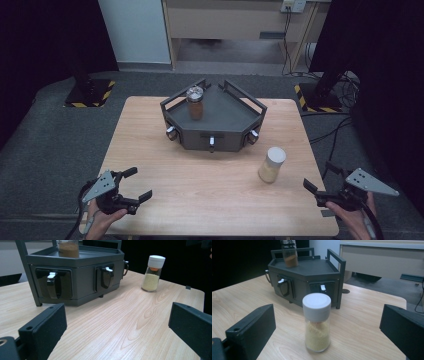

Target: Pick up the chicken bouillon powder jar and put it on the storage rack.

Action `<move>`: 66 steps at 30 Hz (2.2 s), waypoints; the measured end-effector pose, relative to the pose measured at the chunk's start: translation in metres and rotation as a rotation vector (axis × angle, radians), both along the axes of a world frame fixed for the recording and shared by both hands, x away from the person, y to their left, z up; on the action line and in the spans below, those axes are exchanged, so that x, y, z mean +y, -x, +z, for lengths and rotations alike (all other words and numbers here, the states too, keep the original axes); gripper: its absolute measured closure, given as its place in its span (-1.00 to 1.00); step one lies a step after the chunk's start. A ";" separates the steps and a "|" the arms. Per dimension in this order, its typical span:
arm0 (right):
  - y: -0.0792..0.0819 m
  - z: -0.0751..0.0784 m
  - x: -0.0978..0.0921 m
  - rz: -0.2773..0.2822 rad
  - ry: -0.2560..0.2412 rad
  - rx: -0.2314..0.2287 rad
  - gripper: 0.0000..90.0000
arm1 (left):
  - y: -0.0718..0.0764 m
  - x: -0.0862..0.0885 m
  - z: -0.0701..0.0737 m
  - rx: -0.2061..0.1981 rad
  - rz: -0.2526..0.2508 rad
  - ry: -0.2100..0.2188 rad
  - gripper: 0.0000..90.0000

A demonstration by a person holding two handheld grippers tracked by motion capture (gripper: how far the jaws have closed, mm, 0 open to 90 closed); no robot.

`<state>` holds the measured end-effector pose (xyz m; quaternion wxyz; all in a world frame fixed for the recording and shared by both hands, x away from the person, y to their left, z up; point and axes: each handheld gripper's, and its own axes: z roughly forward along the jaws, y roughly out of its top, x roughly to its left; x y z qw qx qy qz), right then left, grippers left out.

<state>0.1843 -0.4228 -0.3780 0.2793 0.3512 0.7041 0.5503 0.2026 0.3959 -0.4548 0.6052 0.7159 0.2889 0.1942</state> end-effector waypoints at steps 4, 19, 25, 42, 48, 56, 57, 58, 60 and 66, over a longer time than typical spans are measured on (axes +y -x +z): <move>-0.007 0.004 0.002 0.005 0.009 0.008 -0.98 | 0.000 0.000 0.000 0.002 -0.001 0.000 -0.98; -0.033 0.001 0.014 0.035 0.014 0.053 -0.98 | 0.000 0.000 0.000 0.006 0.000 -0.001 -0.98; -0.044 -0.002 0.019 0.042 0.019 0.074 -0.97 | 0.000 0.000 0.000 0.006 0.001 -0.002 -0.98; -0.076 -0.013 0.043 0.086 0.042 0.101 -0.97 | 0.001 -0.001 0.001 0.010 0.010 -0.006 -0.98; -0.088 -0.021 0.050 0.079 0.034 0.120 -0.96 | 0.001 -0.001 0.001 0.009 0.009 -0.006 -0.97; -0.101 -0.032 0.058 0.089 0.028 0.137 -0.91 | 0.001 0.000 0.001 0.010 0.009 -0.006 -0.98; -0.103 -0.032 0.059 0.091 0.029 0.138 -0.90 | 0.001 0.000 0.001 0.010 0.009 -0.006 -0.98; -0.104 -0.033 0.060 0.090 0.031 0.139 -0.89 | 0.001 0.000 0.001 0.010 0.008 -0.006 -0.98; -0.107 -0.034 0.062 0.097 0.038 0.141 -0.84 | 0.001 0.000 0.001 0.009 0.007 -0.006 -0.98; -0.113 -0.038 0.066 0.090 0.056 0.144 -0.72 | 0.000 0.000 0.001 0.011 0.006 -0.006 -0.98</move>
